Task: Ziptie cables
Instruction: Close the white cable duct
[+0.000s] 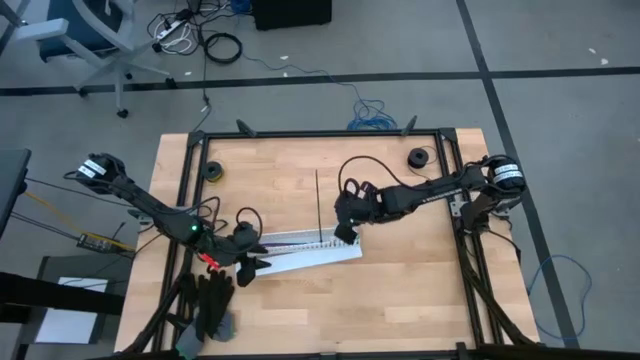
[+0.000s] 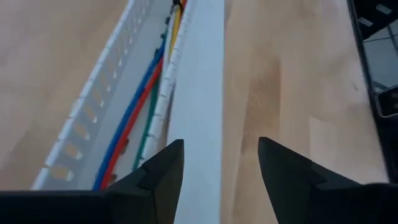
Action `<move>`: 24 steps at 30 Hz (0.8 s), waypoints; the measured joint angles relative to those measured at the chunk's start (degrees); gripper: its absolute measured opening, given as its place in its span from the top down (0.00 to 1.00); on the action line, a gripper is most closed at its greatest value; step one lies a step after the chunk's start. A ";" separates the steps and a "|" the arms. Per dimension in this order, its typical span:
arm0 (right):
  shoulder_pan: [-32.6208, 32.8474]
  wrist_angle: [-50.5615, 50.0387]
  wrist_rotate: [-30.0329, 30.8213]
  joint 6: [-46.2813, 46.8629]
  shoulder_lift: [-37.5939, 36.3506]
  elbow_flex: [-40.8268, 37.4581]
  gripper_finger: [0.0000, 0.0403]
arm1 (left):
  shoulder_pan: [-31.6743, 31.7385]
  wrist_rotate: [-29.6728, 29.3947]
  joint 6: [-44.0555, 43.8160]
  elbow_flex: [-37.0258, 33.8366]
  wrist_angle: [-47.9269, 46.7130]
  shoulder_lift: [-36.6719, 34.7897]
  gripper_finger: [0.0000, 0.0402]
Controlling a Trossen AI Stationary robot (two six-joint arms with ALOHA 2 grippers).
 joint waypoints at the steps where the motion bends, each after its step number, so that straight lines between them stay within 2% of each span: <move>1: -0.75 0.00 -0.60 -0.55 0.11 0.00 0.98 | 0.00 0.54 -0.48 0.00 0.03 0.00 0.55; 9: -4.43 5.80 -5.48 -4.16 0.89 -2.93 1.00 | 0.11 0.32 -3.73 0.00 -7.27 0.02 0.69; 13: -5.92 7.94 -5.77 -4.43 0.96 -5.61 1.00 | 0.11 -2.48 -3.86 0.00 -9.26 0.02 0.79; 16: -6.98 9.29 -9.22 -3.94 1.55 -6.75 1.00 | 0.11 -4.26 -2.57 0.00 -10.97 0.04 0.85; 19: -7.19 10.93 -13.63 -2.85 1.60 -8.39 1.00 | 0.50 -4.93 -2.46 0.00 -13.11 0.92 0.92; 24: -4.44 11.66 -14.34 -0.84 1.49 -9.02 1.00 | 1.94 -8.95 -2.05 0.00 -13.21 3.34 0.99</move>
